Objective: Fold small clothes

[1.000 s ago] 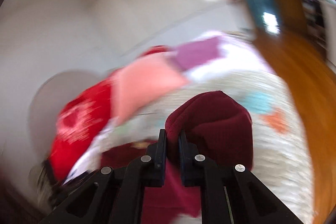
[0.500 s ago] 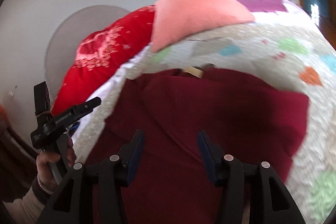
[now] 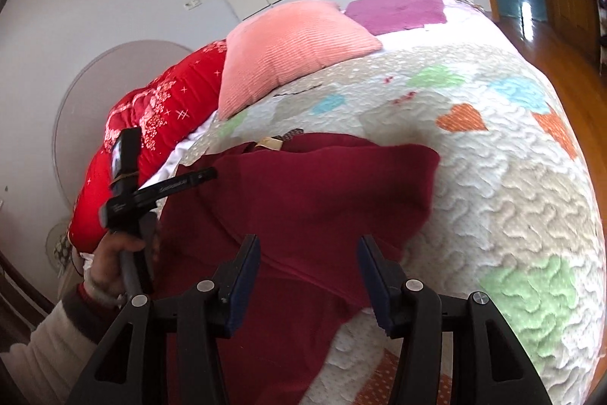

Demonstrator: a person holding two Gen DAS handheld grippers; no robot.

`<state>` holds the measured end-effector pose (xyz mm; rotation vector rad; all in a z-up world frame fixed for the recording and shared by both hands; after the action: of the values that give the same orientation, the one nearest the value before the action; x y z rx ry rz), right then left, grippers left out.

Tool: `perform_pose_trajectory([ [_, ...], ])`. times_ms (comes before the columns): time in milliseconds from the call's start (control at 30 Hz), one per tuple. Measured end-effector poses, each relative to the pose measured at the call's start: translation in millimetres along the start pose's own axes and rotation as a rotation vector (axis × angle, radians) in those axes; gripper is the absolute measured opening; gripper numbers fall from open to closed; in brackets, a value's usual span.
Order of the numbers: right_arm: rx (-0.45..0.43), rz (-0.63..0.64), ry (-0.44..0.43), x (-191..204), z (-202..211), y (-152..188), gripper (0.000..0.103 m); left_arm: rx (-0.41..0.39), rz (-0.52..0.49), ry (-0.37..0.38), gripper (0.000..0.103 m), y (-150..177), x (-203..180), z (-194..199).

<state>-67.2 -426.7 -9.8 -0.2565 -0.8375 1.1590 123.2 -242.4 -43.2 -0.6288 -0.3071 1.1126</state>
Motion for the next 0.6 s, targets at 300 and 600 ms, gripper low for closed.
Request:
perform_pose_trajectory([
  [300,-0.052,-0.023,0.065,-18,10,-9,0.051,-0.116,0.061,0.164,0.010,-25,2,88],
  [600,-0.005,0.093,0.115,21,-24,-10,0.051,-0.034,0.166,0.024,0.010,28,82,73],
])
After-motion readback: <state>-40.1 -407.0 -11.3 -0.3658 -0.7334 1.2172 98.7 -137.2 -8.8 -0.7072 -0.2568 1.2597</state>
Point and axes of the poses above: each gripper's, at about its wrist camera, not at the fingertips, and z roughly against the way its jaws point, x to its left, y to its underside, the point moved 10 cm from there along -z, roughly the way its jaws point, and after that the axes turned 5 degrees about -z, right-handed, at the moved point
